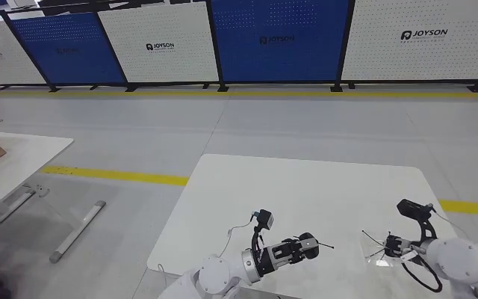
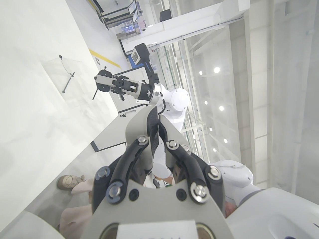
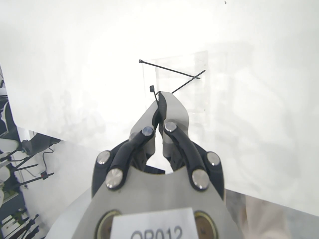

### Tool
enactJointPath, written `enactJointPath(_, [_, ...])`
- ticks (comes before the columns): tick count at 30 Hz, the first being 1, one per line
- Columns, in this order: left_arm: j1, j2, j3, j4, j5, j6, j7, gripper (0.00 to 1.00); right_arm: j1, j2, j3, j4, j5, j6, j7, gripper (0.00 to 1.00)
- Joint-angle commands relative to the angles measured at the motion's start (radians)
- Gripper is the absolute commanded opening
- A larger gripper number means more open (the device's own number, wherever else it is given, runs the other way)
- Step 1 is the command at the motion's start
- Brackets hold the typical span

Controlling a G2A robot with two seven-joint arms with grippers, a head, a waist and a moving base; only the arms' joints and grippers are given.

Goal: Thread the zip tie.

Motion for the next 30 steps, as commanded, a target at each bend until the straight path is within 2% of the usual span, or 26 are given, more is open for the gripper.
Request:
enactJointPath(1, [0.000,0.000,0.000,0.000,0.000,0.000,0.000,0.00,0.000,0.000,0.000,0.000,0.000,0.000,0.000,0.00])
enactJointPath(5, [0.000,0.000,0.000,0.000,0.000,0.000,0.000,0.00,0.000,0.000,0.000,0.000,0.000,0.000,0.000,0.00])
enactJointPath(10, [0.000,0.000,0.000,0.000,0.000,0.000,0.000,0.00,-0.036,-0.002,0.011,-0.011,0.027,-0.019,-0.112,0.00])
enactJointPath(18, [0.000,0.000,0.000,0.000,0.000,0.000,0.000,0.00,-0.197,-0.005,0.115,-0.065,0.191,-0.126,-0.326,0.00])
enactJointPath(30, [0.000,0.000,0.000,0.000,0.000,0.000,0.000,0.00,-0.197,-0.005,0.115,-0.065,0.191,-0.126,-0.326,0.00])
